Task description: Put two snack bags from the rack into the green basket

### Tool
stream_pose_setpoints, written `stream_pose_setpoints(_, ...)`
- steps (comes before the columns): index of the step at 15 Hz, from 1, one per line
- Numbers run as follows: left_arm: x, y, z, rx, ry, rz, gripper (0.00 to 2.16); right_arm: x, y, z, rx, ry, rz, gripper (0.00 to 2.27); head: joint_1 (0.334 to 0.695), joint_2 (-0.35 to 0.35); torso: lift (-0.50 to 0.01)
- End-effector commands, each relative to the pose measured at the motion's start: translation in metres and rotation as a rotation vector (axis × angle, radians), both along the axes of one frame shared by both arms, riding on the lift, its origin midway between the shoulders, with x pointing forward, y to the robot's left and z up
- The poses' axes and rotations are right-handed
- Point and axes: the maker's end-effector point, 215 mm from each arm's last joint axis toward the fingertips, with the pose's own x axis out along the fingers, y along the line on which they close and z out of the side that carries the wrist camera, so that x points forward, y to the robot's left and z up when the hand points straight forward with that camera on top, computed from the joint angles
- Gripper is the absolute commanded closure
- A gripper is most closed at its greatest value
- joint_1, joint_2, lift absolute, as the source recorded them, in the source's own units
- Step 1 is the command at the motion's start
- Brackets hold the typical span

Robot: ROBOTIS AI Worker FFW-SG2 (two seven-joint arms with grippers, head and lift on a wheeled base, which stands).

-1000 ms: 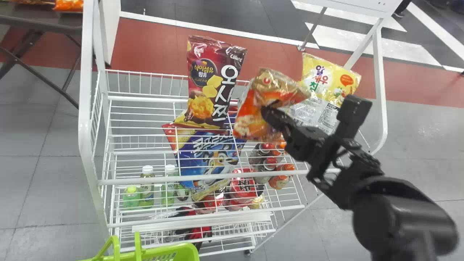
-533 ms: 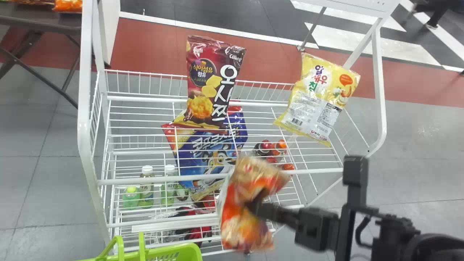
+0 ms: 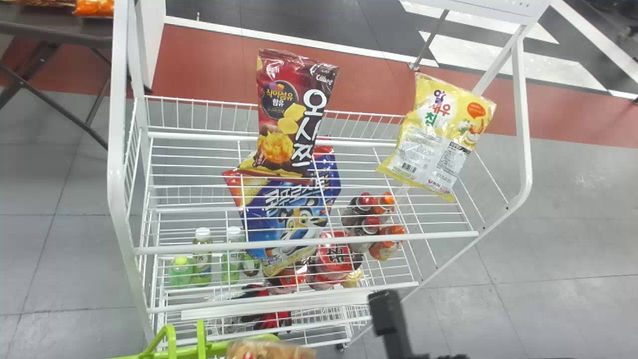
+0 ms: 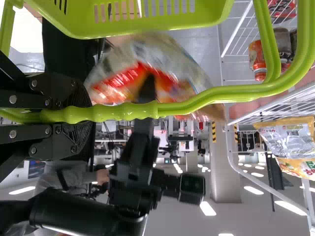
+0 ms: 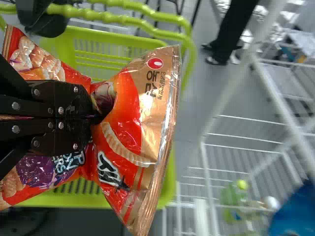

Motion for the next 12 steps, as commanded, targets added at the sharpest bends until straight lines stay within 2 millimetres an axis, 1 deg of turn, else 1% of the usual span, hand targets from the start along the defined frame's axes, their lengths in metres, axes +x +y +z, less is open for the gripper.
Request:
stream_pose_setpoints(1,-0.003,-0.001,-0.001,0.003,0.002,-0.007,2.14,-0.029,0.022,-0.026,0.023,0.101,0.051,2.25,0.695,-0.350,-0.007)
stream_pose_setpoints(2,-0.005,-0.001,-0.001,0.003,0.005,-0.009,2.14,-0.035,0.030,-0.036,0.022,0.128,0.070,2.25,0.695,-0.350,-0.007)
stream_pose_setpoints(3,-0.007,-0.002,0.000,0.004,0.004,-0.014,2.14,-0.031,0.035,-0.049,0.015,0.119,0.066,2.25,0.695,-0.350,-0.007)
stream_pose_setpoints(4,-0.008,-0.003,-0.001,0.010,0.002,-0.018,2.14,-0.021,0.038,-0.060,0.018,0.102,0.052,2.25,0.695,-0.350,-0.007)
stream_pose_setpoints(5,-0.010,-0.004,-0.001,0.011,0.003,-0.023,2.14,-0.009,0.041,-0.066,0.041,0.078,0.030,2.25,0.695,-0.350,-0.007)
stream_pose_setpoints(6,-0.011,-0.006,0.000,0.010,0.000,-0.027,2.14,0.012,0.043,-0.070,0.060,0.010,0.000,2.25,0.695,-0.350,-0.007)
stream_pose_setpoints(7,-0.012,-0.007,0.001,0.009,0.001,-0.031,2.14,0.019,0.042,-0.074,0.061,-0.005,-0.007,2.25,0.695,-0.332,-0.007)
stream_pose_setpoints(8,-0.013,-0.008,0.002,0.007,-0.002,-0.034,2.14,0.016,0.038,-0.081,0.050,0.016,-0.006,2.21,0.695,-0.310,-0.007)
stream_pose_setpoints(9,-0.014,-0.008,0.002,0.010,-0.002,-0.035,2.14,0.004,0.034,-0.084,0.038,0.063,0.004,1.80,0.695,-0.304,-0.007)
stream_pose_setpoints(10,-0.014,-0.008,0.002,0.009,-0.002,-0.033,2.14,-0.026,0.029,-0.085,0.024,0.171,0.039,0.79,0.695,-0.313,-0.007)
stream_pose_setpoints(11,-0.014,-0.008,0.002,0.008,-0.002,-0.034,2.14,-0.039,0.024,-0.079,0.016,0.220,0.059,0.00,0.695,-0.350,-0.007)
stream_pose_setpoints(12,-0.014,-0.008,0.002,0.010,-0.002,-0.034,2.14,-0.043,0.022,-0.075,0.003,0.203,0.058,0.00,0.695,-0.350,-0.007)
